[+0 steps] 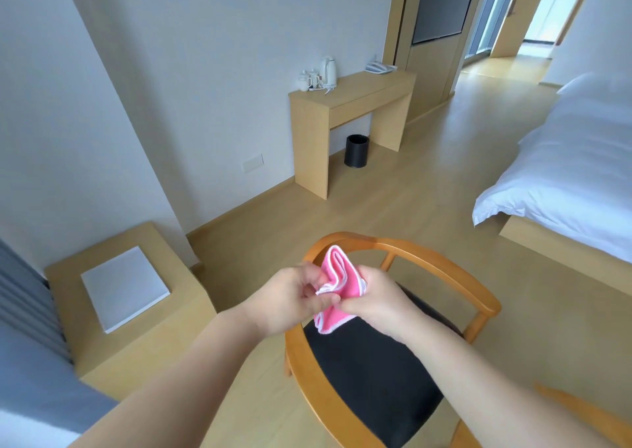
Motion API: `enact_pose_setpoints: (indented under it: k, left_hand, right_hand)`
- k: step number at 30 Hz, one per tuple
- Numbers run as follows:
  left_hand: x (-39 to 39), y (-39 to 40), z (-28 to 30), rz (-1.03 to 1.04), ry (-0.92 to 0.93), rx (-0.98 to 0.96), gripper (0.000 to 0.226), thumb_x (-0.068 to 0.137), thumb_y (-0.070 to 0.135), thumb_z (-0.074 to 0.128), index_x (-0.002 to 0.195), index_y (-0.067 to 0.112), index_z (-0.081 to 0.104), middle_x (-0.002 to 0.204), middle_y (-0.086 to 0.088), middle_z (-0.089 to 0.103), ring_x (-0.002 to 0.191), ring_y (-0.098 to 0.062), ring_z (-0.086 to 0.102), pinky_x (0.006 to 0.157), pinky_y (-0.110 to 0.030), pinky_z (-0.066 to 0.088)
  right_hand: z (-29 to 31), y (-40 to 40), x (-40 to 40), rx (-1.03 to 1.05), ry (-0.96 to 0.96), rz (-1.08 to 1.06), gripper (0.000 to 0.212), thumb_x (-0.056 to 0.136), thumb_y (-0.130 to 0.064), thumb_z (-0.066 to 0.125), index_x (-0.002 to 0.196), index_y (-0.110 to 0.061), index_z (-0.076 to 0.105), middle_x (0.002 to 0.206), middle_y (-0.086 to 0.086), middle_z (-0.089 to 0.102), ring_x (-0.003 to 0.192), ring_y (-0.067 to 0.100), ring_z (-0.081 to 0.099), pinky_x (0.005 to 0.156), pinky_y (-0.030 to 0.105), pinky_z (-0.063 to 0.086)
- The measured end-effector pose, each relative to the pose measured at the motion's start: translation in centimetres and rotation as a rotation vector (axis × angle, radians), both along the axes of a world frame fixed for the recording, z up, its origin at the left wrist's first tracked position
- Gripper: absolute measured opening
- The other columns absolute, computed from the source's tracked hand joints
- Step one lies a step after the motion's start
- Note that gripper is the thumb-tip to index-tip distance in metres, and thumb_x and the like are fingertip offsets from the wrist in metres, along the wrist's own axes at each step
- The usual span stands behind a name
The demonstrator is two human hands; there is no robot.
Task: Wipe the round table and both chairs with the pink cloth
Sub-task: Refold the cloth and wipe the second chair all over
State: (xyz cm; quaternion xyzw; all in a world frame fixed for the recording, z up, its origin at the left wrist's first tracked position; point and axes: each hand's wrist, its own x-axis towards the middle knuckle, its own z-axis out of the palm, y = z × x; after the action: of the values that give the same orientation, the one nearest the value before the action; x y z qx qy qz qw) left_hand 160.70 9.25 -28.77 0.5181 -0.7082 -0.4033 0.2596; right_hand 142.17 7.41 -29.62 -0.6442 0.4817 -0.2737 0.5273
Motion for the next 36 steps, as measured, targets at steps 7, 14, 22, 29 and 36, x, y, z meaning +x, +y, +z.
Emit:
enact_pose_setpoints:
  k: [7, 14, 22, 29, 36]
  left_hand:
    - [1.8, 1.5, -3.2, -0.226, -0.015, 0.094, 0.031, 0.083, 0.022, 0.073, 0.110, 0.031, 0.062, 0.106, 0.011, 0.063, 0.096, -0.008, 0.064, 0.084, -0.024, 0.055]
    - [1.4, 3.2, -6.5, -0.012, -0.081, -0.071, 0.020, 0.088, 0.037, 0.064, 0.107, 0.032, 0.061, 0.099, 0.016, 0.063, 0.091, -0.004, 0.061, 0.079, -0.024, 0.056]
    - [0.2, 4.4, -9.0, 0.176, 0.157, 0.210, 0.021, 0.092, 0.036, 0.059, 0.111, 0.029, 0.061, 0.097, 0.013, 0.068, 0.090, -0.004, 0.066, 0.077, -0.019, 0.056]
    - [-2.9, 5.1, -11.3, 0.226, 0.246, 0.324, 0.013, 0.088, 0.032, 0.066, 0.101, 0.031, 0.066, 0.091, 0.017, 0.070, 0.087, 0.001, 0.066, 0.071, -0.013, 0.053]
    - [-6.1, 6.1, -14.5, 0.284, 0.172, 0.387, 0.005, 0.086, 0.028, 0.069, 0.091, 0.029, 0.068, 0.085, 0.010, 0.071, 0.076, -0.002, 0.069, 0.063, -0.015, 0.054]
  right_hand:
    - [-2.1, 3.0, 0.9, 0.159, 0.016, 0.165, 0.044, 0.075, -0.022, 0.080, 0.114, -0.032, 0.061, 0.102, -0.010, 0.070, 0.102, 0.008, 0.066, 0.082, 0.024, 0.055]
    - [-4.6, 3.3, 1.6, 0.104, 0.002, 0.058, 0.048, 0.075, -0.016, 0.081, 0.117, -0.027, 0.061, 0.100, -0.005, 0.069, 0.098, 0.012, 0.067, 0.083, 0.030, 0.058]
    - [-7.6, 3.1, 0.7, 0.163, -0.092, 0.126, 0.055, 0.071, -0.030, 0.084, 0.116, -0.041, 0.055, 0.105, -0.018, 0.067, 0.102, 0.002, 0.065, 0.075, 0.017, 0.055]
    - [-10.0, 3.5, -1.8, 0.140, 0.061, 0.165, 0.065, 0.070, -0.019, 0.084, 0.106, -0.058, 0.046, 0.102, -0.029, 0.062, 0.099, -0.011, 0.059, 0.064, 0.007, 0.048]
    - [-12.8, 4.7, -4.4, 0.269, 0.087, 0.287, 0.069, 0.073, -0.025, 0.084, 0.129, -0.041, 0.047, 0.106, -0.023, 0.066, 0.102, -0.003, 0.063, 0.070, 0.010, 0.051]
